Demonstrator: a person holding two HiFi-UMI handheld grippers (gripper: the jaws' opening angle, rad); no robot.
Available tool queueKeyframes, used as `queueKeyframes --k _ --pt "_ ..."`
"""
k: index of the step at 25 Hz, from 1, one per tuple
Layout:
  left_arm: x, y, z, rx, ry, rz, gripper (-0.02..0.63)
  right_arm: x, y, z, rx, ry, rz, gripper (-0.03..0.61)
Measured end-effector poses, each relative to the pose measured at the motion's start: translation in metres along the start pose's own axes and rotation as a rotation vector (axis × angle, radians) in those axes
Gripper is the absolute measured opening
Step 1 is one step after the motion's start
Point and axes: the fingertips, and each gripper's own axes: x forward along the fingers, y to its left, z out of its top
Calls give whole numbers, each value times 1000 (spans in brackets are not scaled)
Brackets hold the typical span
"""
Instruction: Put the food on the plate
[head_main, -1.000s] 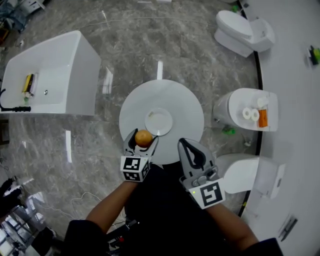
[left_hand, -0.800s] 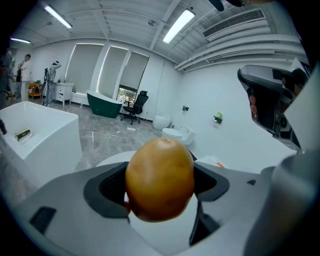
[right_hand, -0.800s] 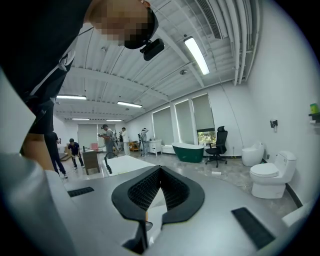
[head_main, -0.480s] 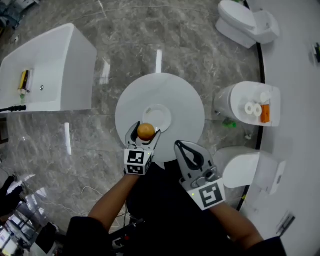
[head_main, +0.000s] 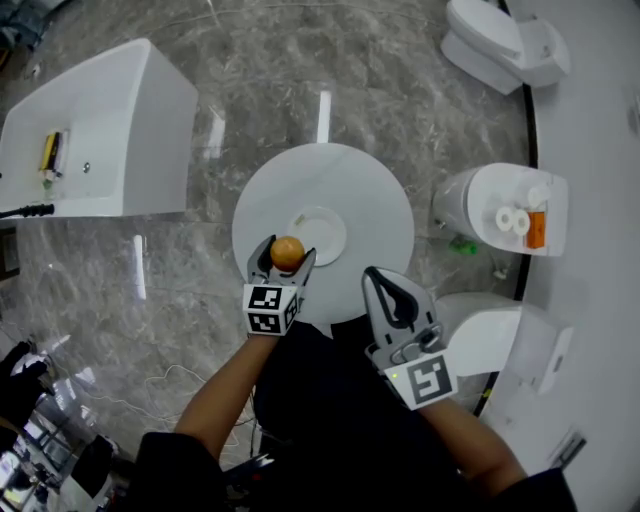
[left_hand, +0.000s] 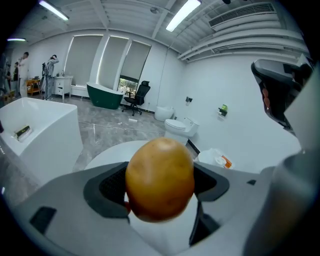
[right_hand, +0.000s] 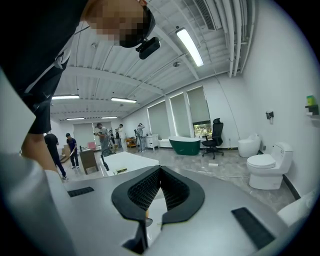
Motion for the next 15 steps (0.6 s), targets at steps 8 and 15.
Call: queueKeyframes --k 8,15 --pt "22 -4 -13 114 57 -24 359 9 -6 8 -14 -6 8 8" --pt "37 -2 -26 104 107 -29 359 11 -16 6 -14 19 13 8"
